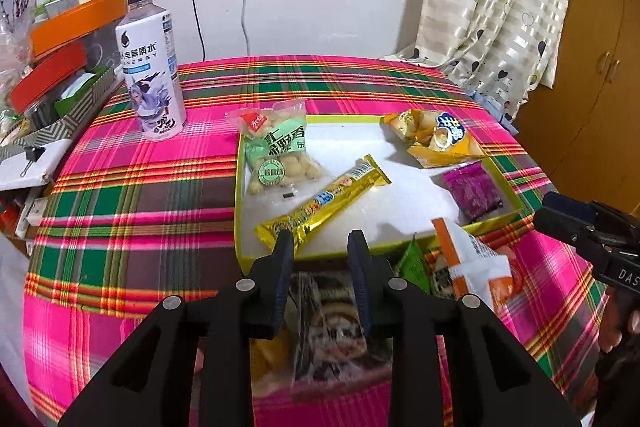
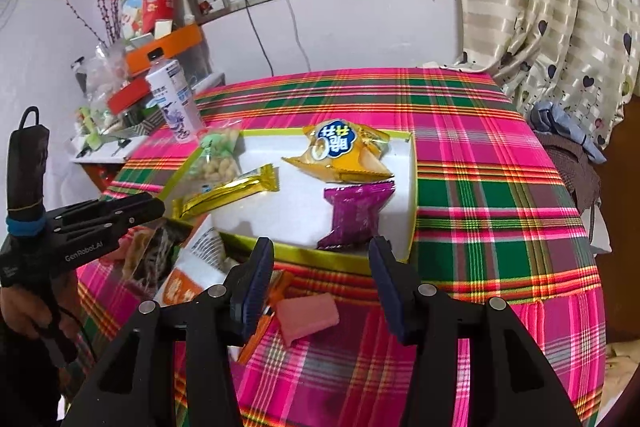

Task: Organize snacks
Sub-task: 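Withdraw left gripper toward pink jelly cup while right gripper reaches white-and-orange chip bag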

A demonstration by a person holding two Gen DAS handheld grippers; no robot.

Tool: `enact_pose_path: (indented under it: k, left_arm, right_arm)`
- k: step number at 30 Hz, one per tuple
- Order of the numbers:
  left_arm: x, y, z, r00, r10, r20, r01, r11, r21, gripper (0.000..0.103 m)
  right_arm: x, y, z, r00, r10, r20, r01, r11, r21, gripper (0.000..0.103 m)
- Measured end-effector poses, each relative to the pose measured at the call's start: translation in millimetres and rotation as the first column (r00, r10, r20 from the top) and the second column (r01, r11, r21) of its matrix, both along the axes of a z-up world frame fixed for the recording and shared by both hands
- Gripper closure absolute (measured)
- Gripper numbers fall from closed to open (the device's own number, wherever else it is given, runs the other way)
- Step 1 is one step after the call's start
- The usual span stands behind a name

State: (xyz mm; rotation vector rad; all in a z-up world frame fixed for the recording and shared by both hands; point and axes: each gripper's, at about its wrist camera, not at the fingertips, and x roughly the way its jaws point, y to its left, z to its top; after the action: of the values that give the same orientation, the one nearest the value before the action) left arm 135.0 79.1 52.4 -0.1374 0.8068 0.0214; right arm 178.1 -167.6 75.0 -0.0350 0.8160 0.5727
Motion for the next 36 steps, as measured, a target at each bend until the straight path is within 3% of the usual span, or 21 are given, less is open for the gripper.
enact_pose_path:
  k: [24, 36]
  left_arm:
    - [-34, -10, 1, 1.0, -0.017, -0.002, 0.017, 0.999, -0.04, 0.074]
    - [-35, -14, 2, 0.999, -0.051, 0.004, 0.051, 0.996, -0.074, 0.074]
  right_arm:
    - [-23, 3, -1, 0.999, 0.042, -0.014, -0.042, 0.999, -0.003, 0.054]
    - [-13, 10, -24, 0.996, 0.034, -0.077, -0.037, 0.999, -0.036, 0.054]
